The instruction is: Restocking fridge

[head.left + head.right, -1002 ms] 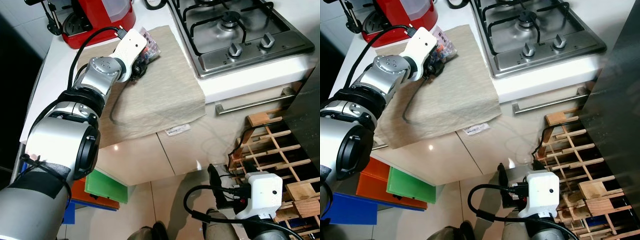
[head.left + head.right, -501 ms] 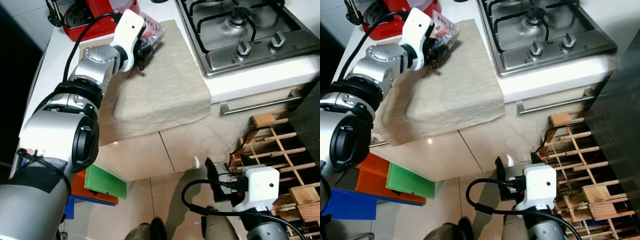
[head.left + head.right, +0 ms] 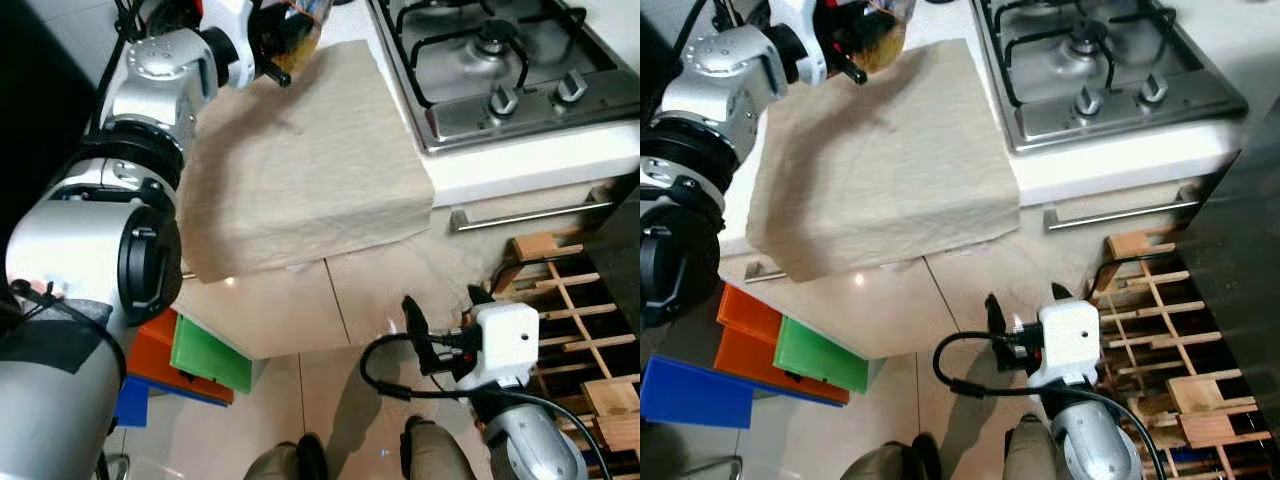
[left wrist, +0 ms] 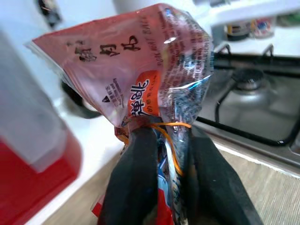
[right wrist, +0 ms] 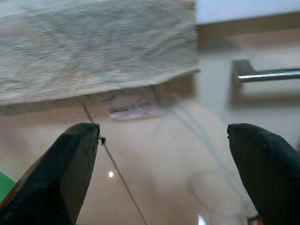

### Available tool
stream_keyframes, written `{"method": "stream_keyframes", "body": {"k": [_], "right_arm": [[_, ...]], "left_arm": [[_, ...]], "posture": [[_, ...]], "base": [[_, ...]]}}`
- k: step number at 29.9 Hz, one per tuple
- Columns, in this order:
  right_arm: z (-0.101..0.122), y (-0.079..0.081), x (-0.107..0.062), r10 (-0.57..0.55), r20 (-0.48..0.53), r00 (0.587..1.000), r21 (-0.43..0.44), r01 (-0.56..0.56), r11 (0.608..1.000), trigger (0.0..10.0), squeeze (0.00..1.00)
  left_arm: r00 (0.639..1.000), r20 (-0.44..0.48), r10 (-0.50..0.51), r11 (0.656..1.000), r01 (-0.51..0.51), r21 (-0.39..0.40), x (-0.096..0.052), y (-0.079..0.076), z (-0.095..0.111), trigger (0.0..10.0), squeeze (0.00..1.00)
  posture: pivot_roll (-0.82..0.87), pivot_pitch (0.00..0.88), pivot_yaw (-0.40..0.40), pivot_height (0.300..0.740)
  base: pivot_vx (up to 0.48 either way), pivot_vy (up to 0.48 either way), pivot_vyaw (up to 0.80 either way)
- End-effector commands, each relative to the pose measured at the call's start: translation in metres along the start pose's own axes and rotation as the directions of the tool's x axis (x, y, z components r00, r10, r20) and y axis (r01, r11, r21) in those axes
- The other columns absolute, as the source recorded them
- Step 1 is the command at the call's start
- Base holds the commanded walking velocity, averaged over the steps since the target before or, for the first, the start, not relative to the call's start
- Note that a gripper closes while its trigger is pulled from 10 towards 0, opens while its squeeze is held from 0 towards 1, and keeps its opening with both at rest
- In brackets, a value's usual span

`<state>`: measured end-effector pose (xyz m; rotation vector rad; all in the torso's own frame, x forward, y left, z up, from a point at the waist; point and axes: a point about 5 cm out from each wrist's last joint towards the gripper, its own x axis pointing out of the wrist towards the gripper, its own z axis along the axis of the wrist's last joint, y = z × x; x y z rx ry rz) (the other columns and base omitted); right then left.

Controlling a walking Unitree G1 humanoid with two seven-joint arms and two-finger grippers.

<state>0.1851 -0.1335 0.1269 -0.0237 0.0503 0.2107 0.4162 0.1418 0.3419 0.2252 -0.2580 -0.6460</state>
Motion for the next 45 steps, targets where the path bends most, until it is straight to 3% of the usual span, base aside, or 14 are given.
{"method": "stream_keyframes", "body": {"k": [1,3,7,9,15,18,19,22,24,28,30,34,38,45], "right_arm": [[-0.004,0.001,0.002,0.012,-0.01,1.0,0.017,-0.012,1.0,10.0,0.0],[-0.004,0.001,0.002,0.012,-0.01,1.0,0.017,-0.012,1.0,10.0,0.0],[0.001,-0.006,0.018,-0.006,0.042,0.999,0.0,0.006,1.0,10.0,0.0],[0.003,-0.008,0.02,-0.017,0.055,0.998,-0.004,0.018,1.0,10.0,0.0],[0.007,-0.011,0.04,-0.02,0.108,0.994,-0.002,0.021,1.0,10.0,0.0],[0.008,-0.01,0.043,-0.017,0.115,0.993,-0.001,0.017,1.0,10.0,0.0],[0.009,-0.011,0.051,-0.017,0.131,0.991,-0.004,0.017,1.0,10.0,0.0],[0.011,-0.015,0.057,-0.034,0.152,0.988,-0.007,0.035,0.999,10.0,0.0],[0.012,-0.019,0.06,-0.057,0.167,0.984,-0.005,0.059,0.998,10.0,0.0],[0.021,-0.043,0.064,-0.237,0.237,0.942,0.001,0.244,0.97,10.0,0.0],[0.021,-0.05,0.066,-0.268,0.244,0.932,0.01,0.274,0.962,10.0,0.0],[0.021,-0.052,0.07,-0.271,0.243,0.931,0.032,0.272,0.962,10.0,0.0],[0.022,-0.047,0.075,-0.237,0.252,0.938,0.022,0.239,0.971,10.0,0.0],[0.022,-0.047,0.081,-0.217,0.259,0.941,0.014,0.221,0.975,10.0,0.0]], "left_arm": [[0.995,0.086,0.045,0.999,-0.047,0.017,-0.008,0.015,0.022,0.0,0.0],[0.995,0.086,0.045,0.999,-0.047,0.017,-0.008,0.015,0.022,0.0,0.0],[0.953,0.231,0.196,0.975,-0.165,-0.149,-0.022,0.029,0.019,0.0,0.0],[0.947,0.258,0.19,0.976,-0.153,-0.158,-0.023,0.027,0.017,0.0,0.0],[0.961,0.26,0.095,0.991,-0.067,-0.115,-0.013,-0.001,-0.002,0.0,0.0],[0.962,0.252,0.101,0.989,-0.069,-0.133,-0.013,-0.003,-0.007,0.0,0.0],[0.962,0.231,0.145,0.976,-0.101,-0.193,-0.015,-0.006,-0.02,0.0,0.0],[0.951,0.228,0.211,0.956,-0.152,-0.249,-0.02,-0.009,-0.032,0.0,0.0],[0.94,0.241,0.242,0.952,-0.182,-0.248,-0.025,-0.012,-0.036,0.0,0.0],[0.902,0.323,0.287,0.954,-0.236,-0.187,-0.041,-0.025,-0.033,0.0,0.0],[0.898,0.34,0.28,0.953,-0.218,-0.21,-0.042,-0.041,-0.035,0.0,0.0],[0.901,0.32,0.293,0.941,-0.213,-0.262,-0.044,-0.056,-0.046,0.0,0.0],[0.907,0.304,0.291,0.944,-0.219,-0.247,-0.051,-0.07,-0.056,0.0,0.0],[0.904,0.289,0.315,0.934,-0.242,-0.263,-0.058,-0.079,-0.053,0.0,0.0]], "posture": [[-0.25,0.07,0.176,0.74],[-0.25,0.07,0.176,0.74],[-0.24,0.009,0.174,0.74],[-0.23,0.005,0.174,0.74],[-0.18,0.0,0.175,0.74],[-0.18,0.0,0.174,0.74],[-0.17,0.0,0.178,0.74],[-0.16,0.0,0.175,0.74],[-0.15,0.0,0.172,0.74],[-0.14,0.0,0.163,0.74],[-0.12,0.0,0.141,0.74],[-0.12,0.0,0.13,0.74],[-0.11,0.0,0.105,0.74],[-0.1,0.0,0.086,0.74]], "base": [[0.0,0.0,0.0],[0.0,0.0,0.0],[0.0,0.0,0.0],[0.0,0.0,0.0],[0.0,0.0,0.0],[0.0,0.0,0.0],[0.0,0.0,0.0],[0.0,0.0,0.0],[0.0,0.0,0.0],[0.0,0.0,0.0],[0.0,0.0,0.0],[0.0,0.0,0.0],[0.0,0.0,0.0],[0.0,0.0,0.0]]}}
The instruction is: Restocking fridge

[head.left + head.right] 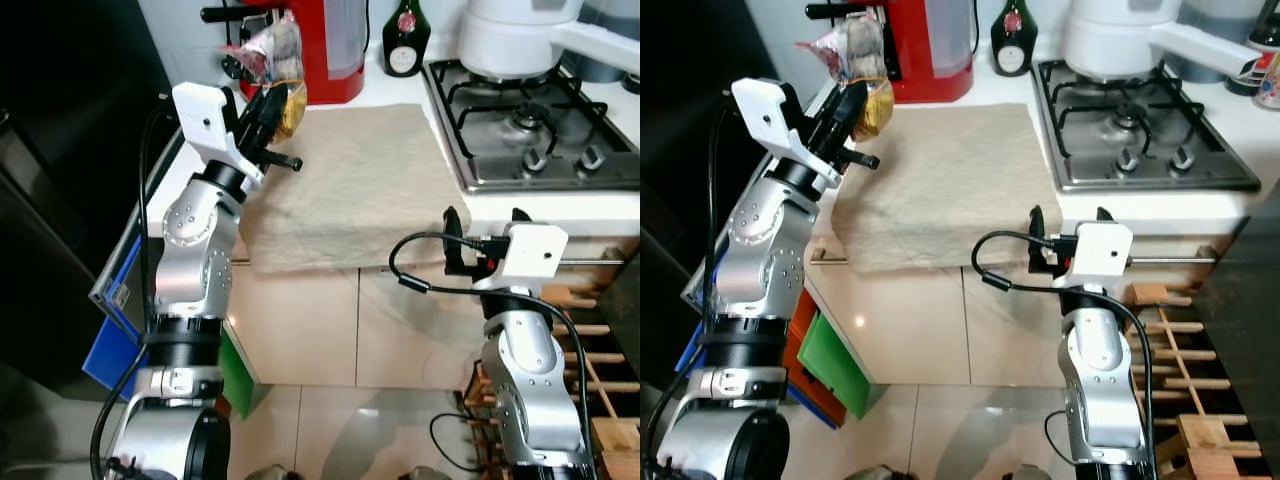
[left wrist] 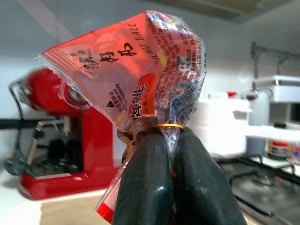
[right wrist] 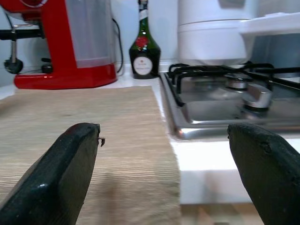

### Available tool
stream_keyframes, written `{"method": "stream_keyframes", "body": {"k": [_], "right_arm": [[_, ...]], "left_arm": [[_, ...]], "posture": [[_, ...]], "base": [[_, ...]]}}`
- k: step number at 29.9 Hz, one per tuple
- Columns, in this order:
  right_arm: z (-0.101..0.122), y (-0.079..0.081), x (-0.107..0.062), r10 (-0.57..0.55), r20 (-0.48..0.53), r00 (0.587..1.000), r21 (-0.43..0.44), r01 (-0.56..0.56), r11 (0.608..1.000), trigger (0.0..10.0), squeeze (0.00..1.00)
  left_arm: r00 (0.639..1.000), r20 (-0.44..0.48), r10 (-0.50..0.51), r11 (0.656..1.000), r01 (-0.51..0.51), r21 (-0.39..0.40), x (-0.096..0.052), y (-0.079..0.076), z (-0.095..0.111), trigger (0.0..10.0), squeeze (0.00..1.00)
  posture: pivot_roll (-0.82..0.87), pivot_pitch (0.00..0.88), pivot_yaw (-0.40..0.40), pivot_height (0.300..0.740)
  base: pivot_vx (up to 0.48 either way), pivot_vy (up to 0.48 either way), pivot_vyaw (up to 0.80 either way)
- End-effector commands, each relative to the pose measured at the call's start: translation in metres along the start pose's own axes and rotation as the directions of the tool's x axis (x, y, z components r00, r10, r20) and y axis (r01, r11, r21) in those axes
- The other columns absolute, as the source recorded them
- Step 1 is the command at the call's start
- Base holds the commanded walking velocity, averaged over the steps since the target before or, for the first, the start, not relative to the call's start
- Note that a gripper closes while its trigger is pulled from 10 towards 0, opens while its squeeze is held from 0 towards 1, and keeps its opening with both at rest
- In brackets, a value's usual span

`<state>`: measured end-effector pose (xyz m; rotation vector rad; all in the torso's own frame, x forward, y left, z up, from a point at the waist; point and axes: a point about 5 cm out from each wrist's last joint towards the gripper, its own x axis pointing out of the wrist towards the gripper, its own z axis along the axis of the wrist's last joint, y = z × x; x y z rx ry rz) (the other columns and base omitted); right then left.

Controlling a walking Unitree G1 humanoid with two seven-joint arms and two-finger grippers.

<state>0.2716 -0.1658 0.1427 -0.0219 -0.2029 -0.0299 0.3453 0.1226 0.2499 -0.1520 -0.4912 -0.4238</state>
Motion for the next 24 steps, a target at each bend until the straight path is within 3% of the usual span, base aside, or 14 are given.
{"method": "stream_keyframes", "body": {"k": [1,24], "right_arm": [[0.002,0.005,0.005,0.03,0.016,0.999,0.004,-0.03,1.0,10.0,0.0],[-0.009,0.008,0.003,0.081,-0.029,0.996,0.014,-0.08,0.997,10.0,0.0]], "left_arm": [[1.0,0.029,0.001,1.0,-0.002,0.022,0.003,-0.003,0.01,0.0,0.0],[0.999,-0.042,-0.032,0.999,0.032,0.006,-0.004,-0.013,-0.001,0.0,0.0]], "posture": [[-0.1,0.0,0.083,0.74],[-0.1,0.0,0.077,0.74]], "base": [[-0.289,0.0,0.0],[-0.327,0.0,0.0]]}}
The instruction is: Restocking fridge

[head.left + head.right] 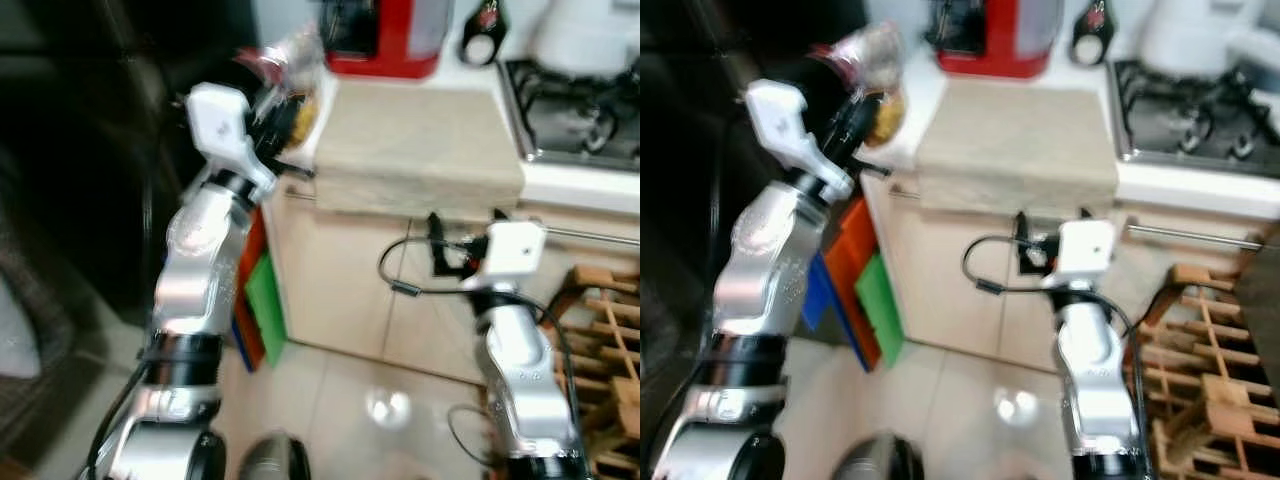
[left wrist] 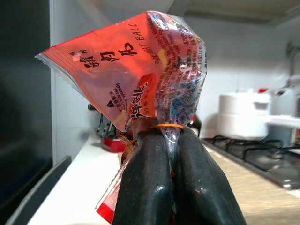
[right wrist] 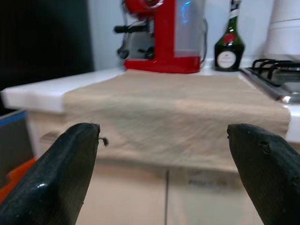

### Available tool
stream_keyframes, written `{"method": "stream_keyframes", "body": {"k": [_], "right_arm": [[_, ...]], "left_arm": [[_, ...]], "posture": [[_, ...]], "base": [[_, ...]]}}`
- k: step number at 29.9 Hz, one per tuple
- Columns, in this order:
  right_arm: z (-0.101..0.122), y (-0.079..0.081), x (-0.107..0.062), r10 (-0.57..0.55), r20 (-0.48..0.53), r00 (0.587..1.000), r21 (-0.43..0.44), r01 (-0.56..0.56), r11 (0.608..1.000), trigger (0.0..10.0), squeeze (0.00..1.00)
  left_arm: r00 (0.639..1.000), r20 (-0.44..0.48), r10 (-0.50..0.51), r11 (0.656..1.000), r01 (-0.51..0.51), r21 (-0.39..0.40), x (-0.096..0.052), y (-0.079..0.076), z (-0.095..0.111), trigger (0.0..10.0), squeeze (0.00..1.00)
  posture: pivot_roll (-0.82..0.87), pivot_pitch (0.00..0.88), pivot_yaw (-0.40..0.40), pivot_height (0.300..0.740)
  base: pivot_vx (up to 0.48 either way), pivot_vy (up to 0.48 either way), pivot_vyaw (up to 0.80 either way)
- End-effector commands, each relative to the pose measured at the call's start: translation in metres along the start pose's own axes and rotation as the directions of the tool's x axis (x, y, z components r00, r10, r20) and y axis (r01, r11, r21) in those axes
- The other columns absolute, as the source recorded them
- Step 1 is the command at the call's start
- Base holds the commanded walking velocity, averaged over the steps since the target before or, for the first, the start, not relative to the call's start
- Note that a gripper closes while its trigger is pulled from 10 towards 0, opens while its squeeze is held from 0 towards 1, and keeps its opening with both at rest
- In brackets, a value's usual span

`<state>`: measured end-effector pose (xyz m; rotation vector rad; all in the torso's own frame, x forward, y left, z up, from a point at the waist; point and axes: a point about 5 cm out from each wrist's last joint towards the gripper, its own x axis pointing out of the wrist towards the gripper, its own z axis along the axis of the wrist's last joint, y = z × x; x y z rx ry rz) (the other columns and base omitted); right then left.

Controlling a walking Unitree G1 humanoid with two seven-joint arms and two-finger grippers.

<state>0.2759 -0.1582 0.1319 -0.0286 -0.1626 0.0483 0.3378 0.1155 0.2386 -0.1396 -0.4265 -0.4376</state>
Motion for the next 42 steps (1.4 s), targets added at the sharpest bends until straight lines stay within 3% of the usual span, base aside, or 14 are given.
{"method": "stream_keyframes", "body": {"k": [1,14,16,18,19,22,33,42], "right_arm": [[0.002,0.0,0.001,0.003,0.01,1.0,0.011,-0.003,1.0,10.0,0.0],[0.0,-0.001,-0.001,0.02,0.001,1.0,0.005,-0.02,1.0,10.0,0.0],[-0.002,-0.001,-0.004,0.024,-0.009,1.0,0.001,-0.024,1.0,10.0,0.0],[-0.005,-0.003,-0.007,0.024,-0.022,0.999,-0.005,-0.024,1.0,10.0,0.0],[-0.006,-0.005,-0.01,0.016,-0.03,0.999,-0.007,-0.016,1.0,10.0,0.0],[-0.007,-0.007,-0.01,0.007,-0.038,0.999,-0.004,-0.007,1.0,10.0,0.0],[-0.008,-0.004,-0.006,0.03,-0.041,0.999,0.006,-0.03,1.0,10.0,0.0],[-0.011,-0.005,-0.008,0.031,-0.049,0.998,0.007,-0.031,1.0,10.0,0.0]], "left_arm": [[0.999,0.023,-0.023,1.0,0.023,0.012,0.005,-0.004,0.007,0.0,0.0],[1.0,-0.003,-0.021,1.0,0.021,0.011,-0.003,-0.003,-0.003,0.0,0.0],[0.999,-0.041,-0.007,1.0,0.008,0.028,-0.008,-0.001,-0.012,0.0,0.0],[0.995,-0.098,0.022,0.999,-0.019,0.038,-0.022,0.003,-0.025,0.0,0.0],[0.99,-0.137,0.046,0.999,-0.043,0.024,-0.035,0.005,-0.035,0.0,0.0],[0.982,-0.182,0.049,0.999,-0.045,0.026,-0.048,0.002,-0.044,0.0,0.0],[0.975,-0.202,0.098,0.995,-0.093,0.033,-0.058,0.008,-0.051,0.0,0.0],[0.985,-0.172,0.016,0.999,-0.011,0.03,-0.061,-0.006,-0.049,0.0,0.0]], "posture": [[-0.1,0.0,0.077,0.74],[-0.11,0.0,0.066,0.74],[-0.11,0.0,0.069,0.74],[-0.12,0.0,0.07,0.74],[-0.12,0.0,0.067,0.74],[-0.11,0.0,0.06,0.74],[-0.09,0.0,0.053,0.74],[-0.1,0.0,0.062,0.74]], "base": [[-0.334,0.0,0.0],[-0.3,0.0,0.0],[0.0,0.0,0.0],[0.0,0.0,0.0],[0.0,0.0,0.0],[0.0,-0.225,0.0],[0.168,-0.41,0.0],[0.183,-0.407,0.0]]}}
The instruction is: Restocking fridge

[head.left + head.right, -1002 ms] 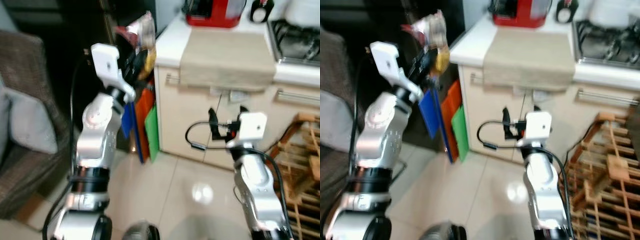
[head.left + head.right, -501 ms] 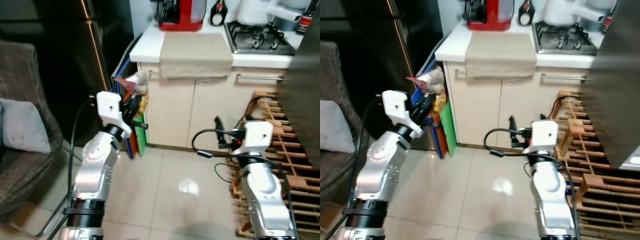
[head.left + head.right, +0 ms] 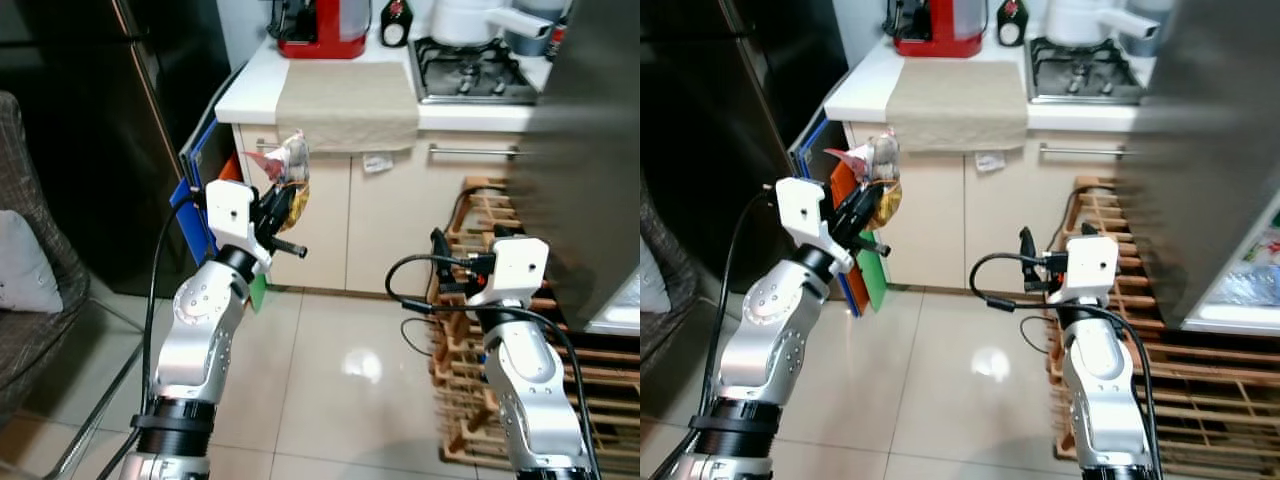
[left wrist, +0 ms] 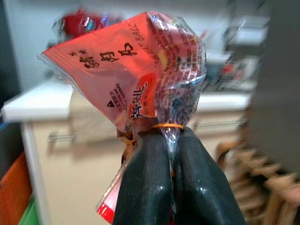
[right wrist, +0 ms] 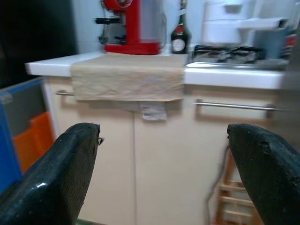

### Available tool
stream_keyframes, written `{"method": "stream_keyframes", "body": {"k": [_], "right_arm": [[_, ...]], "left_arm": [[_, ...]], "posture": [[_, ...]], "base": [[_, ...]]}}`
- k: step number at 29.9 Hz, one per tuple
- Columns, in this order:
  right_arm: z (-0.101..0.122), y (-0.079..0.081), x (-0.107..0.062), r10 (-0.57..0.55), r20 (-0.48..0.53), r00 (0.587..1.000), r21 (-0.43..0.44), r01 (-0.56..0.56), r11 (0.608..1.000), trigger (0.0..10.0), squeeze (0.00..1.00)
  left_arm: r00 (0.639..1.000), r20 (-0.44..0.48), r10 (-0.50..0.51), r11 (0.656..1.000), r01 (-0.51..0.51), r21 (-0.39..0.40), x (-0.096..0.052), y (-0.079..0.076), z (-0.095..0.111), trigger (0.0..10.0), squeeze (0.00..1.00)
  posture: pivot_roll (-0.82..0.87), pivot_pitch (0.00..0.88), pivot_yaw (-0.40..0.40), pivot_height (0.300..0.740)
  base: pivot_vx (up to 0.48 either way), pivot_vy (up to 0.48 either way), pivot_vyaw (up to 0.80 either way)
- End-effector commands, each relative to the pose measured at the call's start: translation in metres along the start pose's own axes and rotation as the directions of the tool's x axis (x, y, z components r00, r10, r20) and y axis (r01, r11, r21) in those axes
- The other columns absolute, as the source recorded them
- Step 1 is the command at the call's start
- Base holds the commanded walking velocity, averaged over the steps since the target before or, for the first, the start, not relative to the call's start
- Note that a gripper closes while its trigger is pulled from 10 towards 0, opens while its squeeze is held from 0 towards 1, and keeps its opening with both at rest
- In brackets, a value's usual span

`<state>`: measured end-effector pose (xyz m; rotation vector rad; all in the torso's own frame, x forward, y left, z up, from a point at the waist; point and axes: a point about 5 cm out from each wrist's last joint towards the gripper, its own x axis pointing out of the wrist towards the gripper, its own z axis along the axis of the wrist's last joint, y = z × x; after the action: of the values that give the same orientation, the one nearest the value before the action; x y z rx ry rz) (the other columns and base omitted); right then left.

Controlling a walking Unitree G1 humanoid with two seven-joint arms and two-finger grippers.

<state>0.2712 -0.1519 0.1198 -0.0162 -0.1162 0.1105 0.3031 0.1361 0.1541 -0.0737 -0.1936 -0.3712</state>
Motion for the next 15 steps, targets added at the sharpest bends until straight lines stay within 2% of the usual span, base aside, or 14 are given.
{"method": "stream_keyframes", "body": {"k": [1,3,5,6,15], "right_arm": [[0.0,-0.0114,-0.0024,-0.031,-0.004,1.0,-0.011,0.031,0.999,10.0,0.0],[-0.0002,-0.0115,-0.0025,-0.03,-0.005,1.0,-0.012,0.03,0.999,10.0,0.0],[-0.0003,-0.0115,-0.0023,-0.029,-0.006,1.0,-0.012,0.029,1.0,10.0,0.0],[-0.0004,-0.0115,-0.002,-0.027,-0.007,1.0,-0.012,0.027,1.0,10.0,0.0],[-0.0012,-0.0117,-0.0022,-0.028,-0.01,1.0,-0.011,0.028,1.0,10.0,0.0]], "left_arm": [[0.996,0.065,-0.058,0.998,0.058,0.006,0.0076,-0.0135,0.0123,0.0,0.0],[0.996,0.069,-0.052,0.999,0.053,-0.006,0.0076,-0.014,0.0122,0.0,0.0],[0.998,0.061,-0.034,0.999,0.035,-0.013,0.0087,-0.0123,0.0115,0.0,0.0],[0.998,0.05,-0.033,0.999,0.033,-0.001,0.01,-0.0119,0.0106,10.0,0.0],[0.999,0.036,-0.036,0.999,0.036,0.021,0.0084,-0.0115,0.0081,10.0,0.0]], "posture": [[-0.1,0.0,0.062,0.74],[-0.1,0.0,0.062,0.74],[-0.1,0.0,0.061,0.74],[-0.1,0.0,0.061,0.74],[-0.1,0.0,0.061,0.74]], "base": [[0.0,-0.442,0.0],[0.0,-0.48,0.0],[0.0,0.0,0.0],[0.0,0.0,0.0],[0.0,0.0,0.0]]}}
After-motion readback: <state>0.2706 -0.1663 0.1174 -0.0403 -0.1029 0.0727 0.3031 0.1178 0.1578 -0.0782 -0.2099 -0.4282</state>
